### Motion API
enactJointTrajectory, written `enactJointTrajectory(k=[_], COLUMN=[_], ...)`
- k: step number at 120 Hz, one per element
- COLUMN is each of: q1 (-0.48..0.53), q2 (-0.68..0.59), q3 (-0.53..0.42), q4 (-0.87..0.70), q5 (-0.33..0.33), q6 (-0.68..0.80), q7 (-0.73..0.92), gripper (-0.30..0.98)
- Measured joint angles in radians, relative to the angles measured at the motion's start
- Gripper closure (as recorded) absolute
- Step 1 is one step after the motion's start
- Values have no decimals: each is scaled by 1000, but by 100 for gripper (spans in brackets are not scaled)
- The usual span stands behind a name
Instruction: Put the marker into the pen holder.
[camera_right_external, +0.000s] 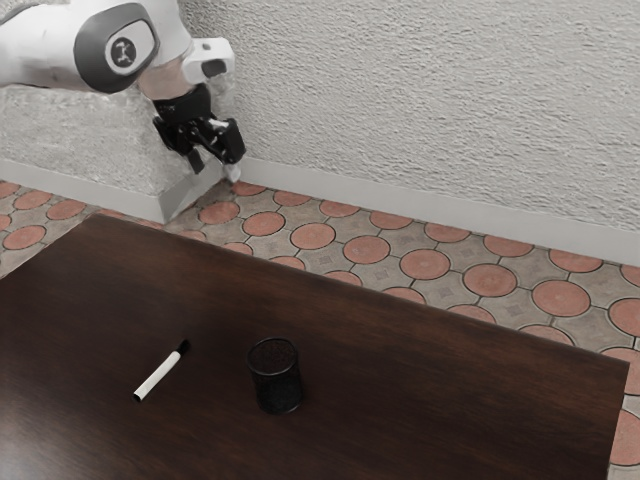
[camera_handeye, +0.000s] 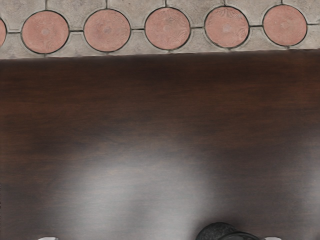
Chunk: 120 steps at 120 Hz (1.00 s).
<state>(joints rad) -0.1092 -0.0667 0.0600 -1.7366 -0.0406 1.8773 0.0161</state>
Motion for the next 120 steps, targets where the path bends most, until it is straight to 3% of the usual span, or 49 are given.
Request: enactJointTrajectory(k=[8, 16, 26, 39, 52, 84, 105, 120], q1=[-21, -26, -11, 46, 61, 74, 73, 79], q2=[17, 30, -43, -178, -188, 27, 54, 53], q3=[-9, -10, 0, 57, 98, 100, 101, 100], q4=[119, 134, -142, -557, -748, -802, -817, -823], q5=[-4, -4, 6, 23, 47, 64, 64, 65], q6=[-104, -173, -143, 13, 161, 447, 542, 571], q7=[7, 12, 18, 25, 31, 42, 47, 52], gripper=[12, 9, 6, 4, 2, 5, 29, 39])
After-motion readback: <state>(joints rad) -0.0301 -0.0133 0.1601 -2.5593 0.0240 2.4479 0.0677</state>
